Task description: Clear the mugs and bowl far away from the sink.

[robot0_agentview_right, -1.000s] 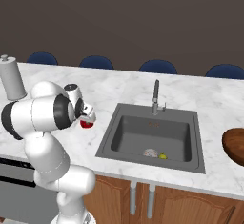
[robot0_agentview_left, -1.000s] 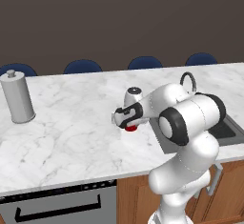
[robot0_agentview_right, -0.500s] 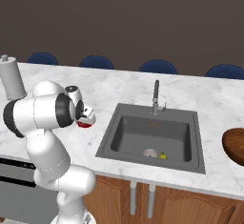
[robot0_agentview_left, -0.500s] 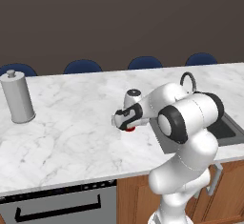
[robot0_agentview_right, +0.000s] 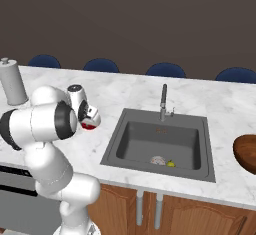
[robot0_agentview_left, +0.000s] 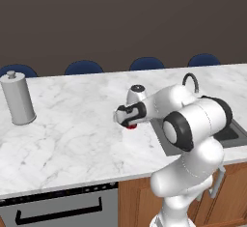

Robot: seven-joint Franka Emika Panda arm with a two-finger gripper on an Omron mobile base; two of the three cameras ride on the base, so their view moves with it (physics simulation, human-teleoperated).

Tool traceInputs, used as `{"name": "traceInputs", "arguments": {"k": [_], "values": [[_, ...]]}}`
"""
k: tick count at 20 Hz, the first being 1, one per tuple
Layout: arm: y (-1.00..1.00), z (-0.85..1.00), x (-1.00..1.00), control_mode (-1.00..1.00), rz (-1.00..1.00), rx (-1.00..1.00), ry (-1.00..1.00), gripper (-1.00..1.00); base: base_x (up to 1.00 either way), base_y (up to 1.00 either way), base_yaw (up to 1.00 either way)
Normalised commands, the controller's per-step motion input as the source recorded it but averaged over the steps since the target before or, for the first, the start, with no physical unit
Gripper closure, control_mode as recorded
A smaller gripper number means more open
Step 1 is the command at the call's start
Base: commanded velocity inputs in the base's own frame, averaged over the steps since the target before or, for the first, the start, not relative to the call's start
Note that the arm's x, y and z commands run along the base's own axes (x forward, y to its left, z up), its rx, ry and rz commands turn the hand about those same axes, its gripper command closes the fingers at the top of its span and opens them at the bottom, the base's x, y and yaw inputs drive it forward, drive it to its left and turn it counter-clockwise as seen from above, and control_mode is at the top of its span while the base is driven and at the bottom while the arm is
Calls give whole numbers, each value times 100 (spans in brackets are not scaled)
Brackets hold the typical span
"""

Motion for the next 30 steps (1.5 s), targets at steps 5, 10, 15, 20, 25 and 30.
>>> {"name": "traceInputs", "arguments": {"k": [5,10,15,20,25,30], "values": [[-36,99,-48,-100,11,0,-28,100,0,0,0],[-49,87,-1,-100,32,0,-21,100,0,0,0],[-49,79,0,-100,27,1,-2,100,0,0,0],[-28,70,-2,-100,17,3,15,100,0,0,0],[-3,97,-23,-100,0,-1,17,100,0,0,0],[-7,63,-32,-100,-2,-4,11,100,0,0,0]]}}
